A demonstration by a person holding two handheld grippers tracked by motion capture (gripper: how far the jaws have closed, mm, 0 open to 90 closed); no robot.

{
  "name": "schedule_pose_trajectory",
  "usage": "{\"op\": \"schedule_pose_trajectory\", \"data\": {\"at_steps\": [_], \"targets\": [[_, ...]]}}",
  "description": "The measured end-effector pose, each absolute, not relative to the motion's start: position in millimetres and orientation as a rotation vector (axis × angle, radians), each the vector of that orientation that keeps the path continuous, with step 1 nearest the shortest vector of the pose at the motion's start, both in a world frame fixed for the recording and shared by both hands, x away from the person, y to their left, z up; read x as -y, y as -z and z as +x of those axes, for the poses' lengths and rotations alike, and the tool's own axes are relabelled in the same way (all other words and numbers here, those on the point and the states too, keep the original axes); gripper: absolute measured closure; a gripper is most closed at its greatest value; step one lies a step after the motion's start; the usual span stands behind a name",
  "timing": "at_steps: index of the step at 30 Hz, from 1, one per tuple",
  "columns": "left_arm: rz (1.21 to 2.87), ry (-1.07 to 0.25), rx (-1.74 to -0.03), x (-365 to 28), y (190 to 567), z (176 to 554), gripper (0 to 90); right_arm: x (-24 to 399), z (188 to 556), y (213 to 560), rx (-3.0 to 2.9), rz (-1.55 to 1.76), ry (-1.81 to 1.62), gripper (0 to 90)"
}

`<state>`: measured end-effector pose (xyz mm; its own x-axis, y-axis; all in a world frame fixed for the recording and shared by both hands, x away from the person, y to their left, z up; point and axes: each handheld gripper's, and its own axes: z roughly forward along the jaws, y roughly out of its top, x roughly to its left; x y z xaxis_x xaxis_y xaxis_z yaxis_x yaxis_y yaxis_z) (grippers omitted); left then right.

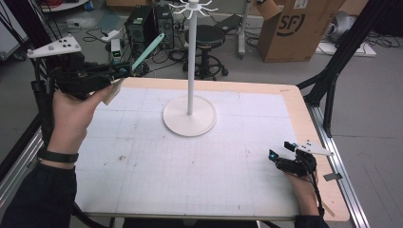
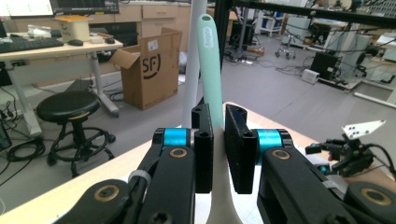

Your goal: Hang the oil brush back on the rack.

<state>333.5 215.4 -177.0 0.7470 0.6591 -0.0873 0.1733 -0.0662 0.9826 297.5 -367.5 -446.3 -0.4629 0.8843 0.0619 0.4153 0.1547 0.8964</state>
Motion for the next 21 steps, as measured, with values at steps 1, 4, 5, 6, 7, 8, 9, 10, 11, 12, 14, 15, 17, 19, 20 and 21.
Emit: {"op": "schedule_pose_trajectory", "data": {"at_steps": [1, 4, 5, 6, 7, 8, 9, 10, 11, 12, 14, 15, 17, 19, 20, 21], "targets": [[1.619, -0.452, -0.675, -215.2, 174.9, 334.4, 82.2, 367.6, 297.7, 446.3, -1.951, 1.23, -1.269, 22.6], [1.609, -0.447, -0.661, -213.6, 167.2, 337.0, 82.1, 367.5, 297.6, 446.3, -1.951, 1.235, -1.27, 22.6], [1.607, -0.444, -0.653, -212.6, 164.2, 338.0, 82.2, 367.6, 297.6, 446.2, -1.951, 1.234, -1.269, 22.6], [1.607, -0.447, -0.65, -211.7, 161.7, 338.5, 82.2, 367.5, 297.5, 446.3, -1.951, 1.234, -1.269, 22.6], [1.608, -0.448, -0.647, -210.5, 159.4, 339.0, 82.2, 367.6, 297.7, 446.3, -1.951, 1.23, -1.27, 22.6], [1.611, -0.448, -0.638, -209.4, 157.4, 339.5, 82.2, 367.6, 297.7, 446.3, -1.952, 1.229, -1.269, 22.6], [1.61, -0.447, -0.631, -208.1, 155.7, 339.8, 82.1, 367.5, 297.6, 446.4, -1.952, 1.229, -1.268, 22.6], [1.615, -0.452, -0.63, -206.6, 154.2, 340.1, 82.2, 367.5, 297.6, 446.3, -1.951, 1.23, -1.269, 22.6], [1.622, -0.463, -0.628, -205.1, 152.7, 340.5, 82.2, 367.5, 297.6, 446.3, -1.952, 1.229, -1.268, 22.6], [1.626, -0.467, -0.628, -203.9, 151.8, 341.0, 82.2, 367.5, 297.7, 446.4, -1.952, 1.229, -1.268, 22.6], [1.628, -0.472, -0.628, -201.8, 149.8, 342.5, 82.1, 367.6, 297.7, 446.3, -1.952, 1.229, -1.269, 22.6], [1.628, -0.475, -0.633, -200.8, 148.5, 343.6, 82.1, 367.7, 297.8, 446.4, -1.952, 1.226, -1.269, 22.6], [1.623, -0.477, -0.635, -200.4, 147.1, 345.9, 82.1, 367.5, 297.6, 446.3, -1.952, 1.23, -1.27, 22.6], [1.621, -0.466, -0.638, -199.9, 146.7, 349.1, 82.1, 367.5, 297.6, 446.3, -1.952, 1.229, -1.269, 22.6], [1.622, -0.463, -0.642, -199.9, 146.8, 350.3, 82.1, 367.5, 297.6, 446.3, -1.952, 1.229, -1.269, 22.6], [1.622, -0.458, -0.642, -199.8, 146.9, 352.3, 82.2, 367.4, 297.6, 446.3, -1.953, 1.23, -1.269, 22.6]]}}
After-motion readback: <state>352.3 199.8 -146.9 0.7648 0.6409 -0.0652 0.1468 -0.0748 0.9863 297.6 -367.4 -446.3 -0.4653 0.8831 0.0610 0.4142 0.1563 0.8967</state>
